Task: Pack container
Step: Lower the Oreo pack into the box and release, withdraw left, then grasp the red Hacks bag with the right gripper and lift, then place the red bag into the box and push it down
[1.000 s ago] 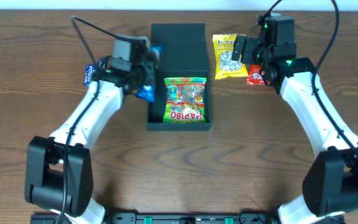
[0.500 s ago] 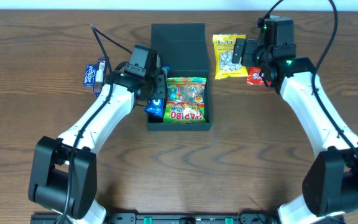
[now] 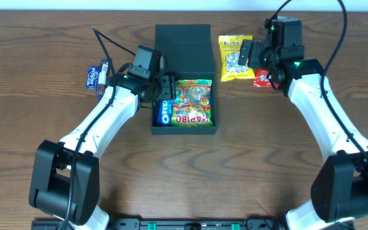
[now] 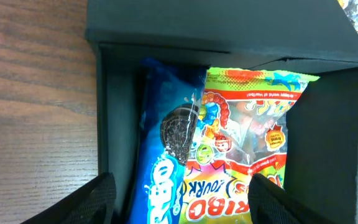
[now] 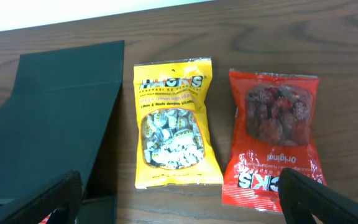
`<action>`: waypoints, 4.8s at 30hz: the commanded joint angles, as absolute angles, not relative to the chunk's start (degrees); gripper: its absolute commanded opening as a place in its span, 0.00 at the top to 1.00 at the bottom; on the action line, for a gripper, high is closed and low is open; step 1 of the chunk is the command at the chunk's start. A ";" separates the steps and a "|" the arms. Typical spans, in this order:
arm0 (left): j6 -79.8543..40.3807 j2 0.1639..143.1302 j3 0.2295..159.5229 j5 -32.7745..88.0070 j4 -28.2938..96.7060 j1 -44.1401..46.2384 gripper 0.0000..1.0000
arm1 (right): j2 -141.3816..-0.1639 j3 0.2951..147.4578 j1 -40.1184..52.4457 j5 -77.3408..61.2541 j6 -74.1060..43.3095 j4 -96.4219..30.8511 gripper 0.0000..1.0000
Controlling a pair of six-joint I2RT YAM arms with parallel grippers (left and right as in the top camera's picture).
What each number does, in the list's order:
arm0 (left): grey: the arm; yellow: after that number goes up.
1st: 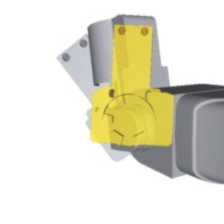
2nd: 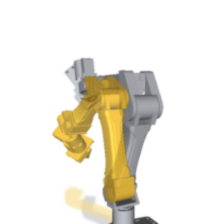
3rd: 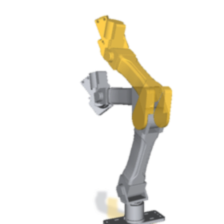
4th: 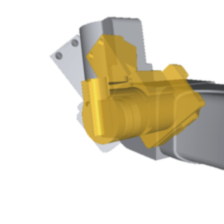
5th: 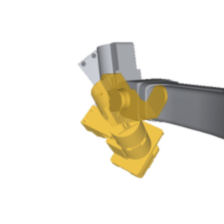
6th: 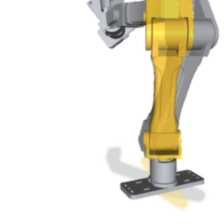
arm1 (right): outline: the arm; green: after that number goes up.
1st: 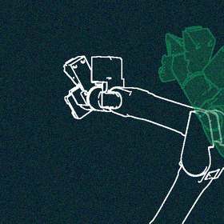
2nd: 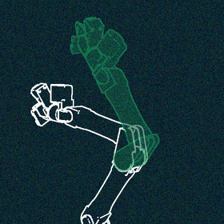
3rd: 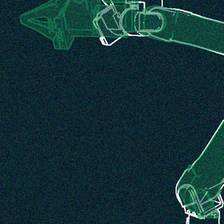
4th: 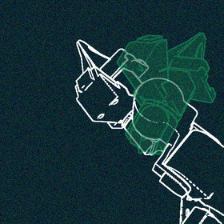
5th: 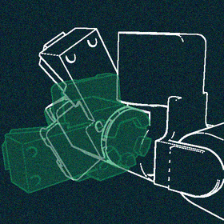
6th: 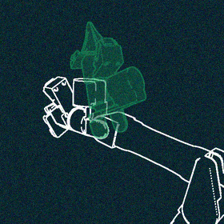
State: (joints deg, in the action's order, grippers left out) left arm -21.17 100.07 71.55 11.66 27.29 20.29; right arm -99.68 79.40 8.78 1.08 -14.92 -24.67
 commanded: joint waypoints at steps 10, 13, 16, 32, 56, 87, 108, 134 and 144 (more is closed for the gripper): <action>-14.50 95.68 72.90 11.18 22.52 14.37 0.27 | -103.53 80.23 8.21 1.61 -15.33 -17.32 0.01; -11.46 94.63 72.90 11.18 22.20 12.19 0.26 | -106.17 80.23 8.19 6.48 -14.28 -14.22 0.01; -11.09 93.89 72.90 11.20 22.44 10.13 0.27 | -108.81 80.23 7.90 14.37 -14.26 -13.65 0.01; -11.07 93.60 72.90 11.22 22.20 8.49 0.26 | -119.70 80.23 -0.45 16.14 -16.71 -12.51 0.07; -11.09 93.60 72.90 11.22 22.22 8.49 0.26 | -126.26 80.23 0.47 11.51 -17.61 -7.92 0.63; -6.17 90.19 72.90 3.62 17.87 -1.37 0.22 | -100.47 80.23 16.21 -17.67 9.26 -12.12 0.99; -5.72 90.19 72.93 4.05 14.87 -6.42 0.20 | -107.94 80.23 18.81 -46.92 40.01 -23.59 0.99; -5.74 90.19 72.93 4.08 14.96 -6.42 0.17 | -107.00 80.23 23.57 -31.53 15.49 -18.46 0.99; -5.74 90.19 72.90 4.08 15.07 -6.42 0.17 | -110.08 80.23 29.69 -15.68 18.96 -18.81 0.99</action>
